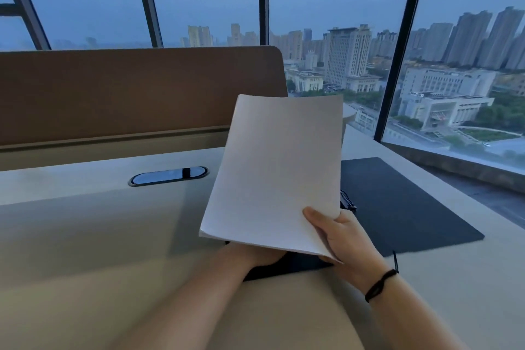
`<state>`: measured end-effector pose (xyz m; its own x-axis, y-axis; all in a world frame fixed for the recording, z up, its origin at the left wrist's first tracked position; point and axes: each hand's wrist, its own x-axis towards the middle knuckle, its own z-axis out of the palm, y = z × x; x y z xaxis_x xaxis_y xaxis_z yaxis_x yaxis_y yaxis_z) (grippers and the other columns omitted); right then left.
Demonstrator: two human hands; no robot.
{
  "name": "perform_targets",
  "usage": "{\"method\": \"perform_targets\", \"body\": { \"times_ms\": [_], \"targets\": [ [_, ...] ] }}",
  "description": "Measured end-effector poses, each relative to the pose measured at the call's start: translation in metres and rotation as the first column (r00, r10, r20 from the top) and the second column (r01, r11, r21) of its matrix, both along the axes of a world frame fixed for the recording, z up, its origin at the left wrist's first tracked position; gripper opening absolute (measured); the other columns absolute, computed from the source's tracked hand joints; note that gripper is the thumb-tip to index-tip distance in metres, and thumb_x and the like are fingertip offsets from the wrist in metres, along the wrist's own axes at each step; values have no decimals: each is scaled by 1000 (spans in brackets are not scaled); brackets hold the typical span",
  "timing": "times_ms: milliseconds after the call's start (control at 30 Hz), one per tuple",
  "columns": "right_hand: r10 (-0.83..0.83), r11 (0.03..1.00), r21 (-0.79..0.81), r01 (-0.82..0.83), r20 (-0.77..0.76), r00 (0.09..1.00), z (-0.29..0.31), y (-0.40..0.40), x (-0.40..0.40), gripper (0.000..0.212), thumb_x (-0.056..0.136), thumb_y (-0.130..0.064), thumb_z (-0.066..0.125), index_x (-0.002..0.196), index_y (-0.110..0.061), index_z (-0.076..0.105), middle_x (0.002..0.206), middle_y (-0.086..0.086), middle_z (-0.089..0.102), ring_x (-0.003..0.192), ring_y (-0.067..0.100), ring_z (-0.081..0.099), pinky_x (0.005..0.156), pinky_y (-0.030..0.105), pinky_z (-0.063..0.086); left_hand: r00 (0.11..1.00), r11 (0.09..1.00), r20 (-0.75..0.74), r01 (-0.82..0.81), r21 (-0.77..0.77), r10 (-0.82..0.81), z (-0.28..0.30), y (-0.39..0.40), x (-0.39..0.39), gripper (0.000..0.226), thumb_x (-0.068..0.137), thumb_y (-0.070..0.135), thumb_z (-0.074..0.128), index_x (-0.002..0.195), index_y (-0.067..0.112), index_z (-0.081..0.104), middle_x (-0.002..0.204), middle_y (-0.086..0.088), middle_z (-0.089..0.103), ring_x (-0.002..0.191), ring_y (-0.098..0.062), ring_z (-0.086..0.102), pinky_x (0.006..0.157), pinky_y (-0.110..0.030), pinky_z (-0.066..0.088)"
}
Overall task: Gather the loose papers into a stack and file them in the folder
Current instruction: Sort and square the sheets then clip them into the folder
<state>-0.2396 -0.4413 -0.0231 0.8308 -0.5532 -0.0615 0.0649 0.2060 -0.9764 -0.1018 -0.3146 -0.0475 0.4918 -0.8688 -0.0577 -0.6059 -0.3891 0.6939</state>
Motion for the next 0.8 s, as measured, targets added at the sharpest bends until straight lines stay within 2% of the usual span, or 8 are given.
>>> {"method": "perform_targets", "body": {
  "times_ms": [100,200,333,433,567,633,700,800],
  "targets": [
    [19,997,-80,-20,-10,1000,4,9,-5,24,98,-15,62,108,4,73,104,23,78,84,24,76,75,34,63,983,994,151,-105,-4,105,21,47,-10,14,97,35,48,92,47,50,94,23,56,95,-7,55,78,-12,39],
    [15,989,-147,-19,-29,999,7,26,-9,31,96,-20,65,103,9,72,109,35,71,96,41,72,102,54,54,953,971,189,-239,-10,237,32,113,-11,20,94,32,50,78,44,52,83,18,60,79,-2,56,89,-18,45],
    [70,977,-197,-86,-89,994,4,60,-9,61,82,-40,73,102,18,67,106,41,67,103,57,64,104,59,50,863,947,406,-320,-22,301,32,184,-3,18,91,37,55,102,43,67,112,24,66,104,-2,60,92,-33,52],
    [123,971,-188,-147,-129,984,0,95,-3,24,96,-21,65,106,-1,73,103,14,80,102,34,74,100,48,55,793,915,481,-399,-54,374,25,230,1,26,91,36,57,113,34,69,115,19,66,108,-6,57,78,-25,45],
    [168,948,-235,-213,-199,966,-3,144,2,20,97,-20,65,101,-6,77,99,10,82,97,27,77,93,40,59,716,855,546,-519,-1,435,21,269,3,22,93,29,52,103,28,72,96,8,69,91,-14,60,69,-29,41],
    [190,947,-218,-237,-214,958,-4,162,3,20,98,-21,64,102,-6,77,96,6,83,94,23,78,88,36,60,734,782,292,-616,-95,613,26,280,8,41,100,40,42,82,17,71,80,5,69,79,-17,63,65,-30,42],
    [207,948,-195,-251,-221,953,-2,174,3,19,99,-20,64,104,-6,76,95,3,83,91,19,78,83,31,59,663,620,-293,-748,-235,689,37,284,7,60,102,52,30,85,15,73,82,1,77,83,-21,71,75,-34,49],
    [241,945,-162,-284,-239,941,-1,186,1,19,99,-19,62,106,-6,76,96,2,83,90,17,79,80,28,58,415,530,-852,-823,-202,319,52,286,4,69,96,66,27,112,16,73,107,-14,77,107,-38,69,96,-49,49]
  ]
}}
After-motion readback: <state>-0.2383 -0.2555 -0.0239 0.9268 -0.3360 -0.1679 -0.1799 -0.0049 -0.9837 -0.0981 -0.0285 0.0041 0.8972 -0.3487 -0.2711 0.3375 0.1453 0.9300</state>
